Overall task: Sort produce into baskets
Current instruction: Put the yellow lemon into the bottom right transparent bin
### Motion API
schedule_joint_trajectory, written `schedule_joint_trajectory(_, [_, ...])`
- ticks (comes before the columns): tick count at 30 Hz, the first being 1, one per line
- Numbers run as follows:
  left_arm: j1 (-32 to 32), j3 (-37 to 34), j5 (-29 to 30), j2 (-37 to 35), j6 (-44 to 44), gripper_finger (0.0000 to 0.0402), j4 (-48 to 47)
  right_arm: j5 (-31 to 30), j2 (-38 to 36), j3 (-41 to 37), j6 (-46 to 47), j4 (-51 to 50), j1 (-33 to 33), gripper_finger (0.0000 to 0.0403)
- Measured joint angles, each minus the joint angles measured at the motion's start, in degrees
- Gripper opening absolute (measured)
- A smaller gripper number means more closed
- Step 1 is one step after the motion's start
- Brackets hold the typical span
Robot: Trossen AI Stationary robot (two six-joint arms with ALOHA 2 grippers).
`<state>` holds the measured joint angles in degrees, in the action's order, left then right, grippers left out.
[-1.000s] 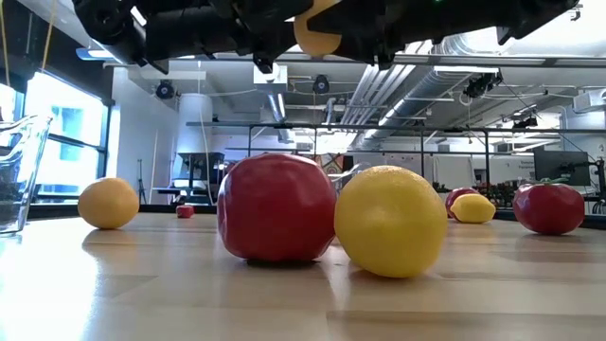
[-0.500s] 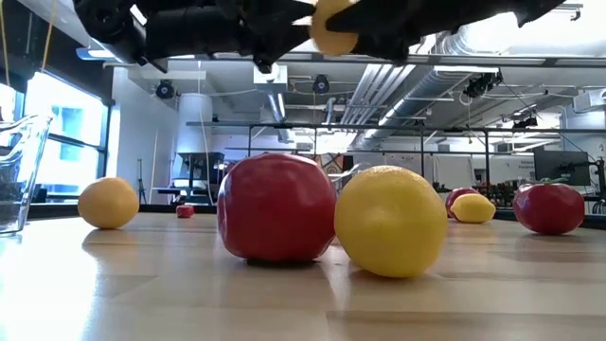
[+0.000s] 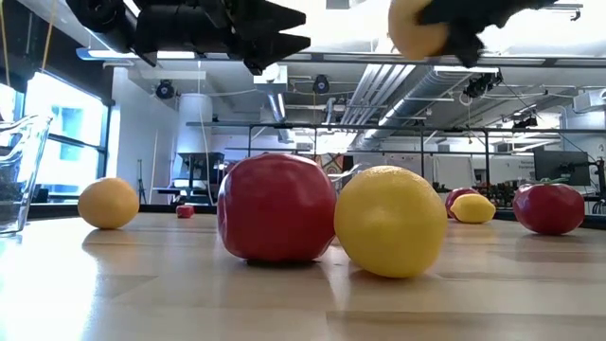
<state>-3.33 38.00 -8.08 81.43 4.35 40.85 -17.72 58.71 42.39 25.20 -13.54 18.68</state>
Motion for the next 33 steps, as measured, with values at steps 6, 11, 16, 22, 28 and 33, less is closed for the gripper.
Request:
schedule_joint_trajectory(6, [0.0, 0.0, 0.4, 0.0, 0.4, 0.0257, -0.7, 5.9, -3.8, 0.0, 17.7, -15.2, 5.4, 0.0197])
schedule_joint_trajectory(11, [0.0, 0.0, 0.4, 0.0, 0.4, 0.0257, -0.8, 12.1, -3.9, 0.0, 31.9, -24.2, 10.4, 0.0197])
schedule_joint_trajectory(16, [0.0, 0.0, 0.4, 0.0, 0.4, 0.0257, -1.2, 15.3, -3.0, 1.3, 47.7, -31.3, 15.8, 0.0197])
schedule_joint_trajectory(22, [0.0, 0.0, 0.4, 0.0, 0.8, 0.0257, -1.2, 15.0, 4.5, 13.5, 56.7, -48.5, 22.7, 0.0197])
schedule_joint_trajectory(28, [0.0, 0.0, 0.4, 0.0, 0.6, 0.0257, -2.3, 20.6, 13.3, 19.3, 64.9, -62.1, 26.0, 0.0197])
schedule_joint_trajectory(33, [0.0, 0.0, 0.4, 0.0, 0.5, 0.0257, -2.7, 24.1, 17.5, 15.5, 58.5, -61.4, 26.4, 0.0197])
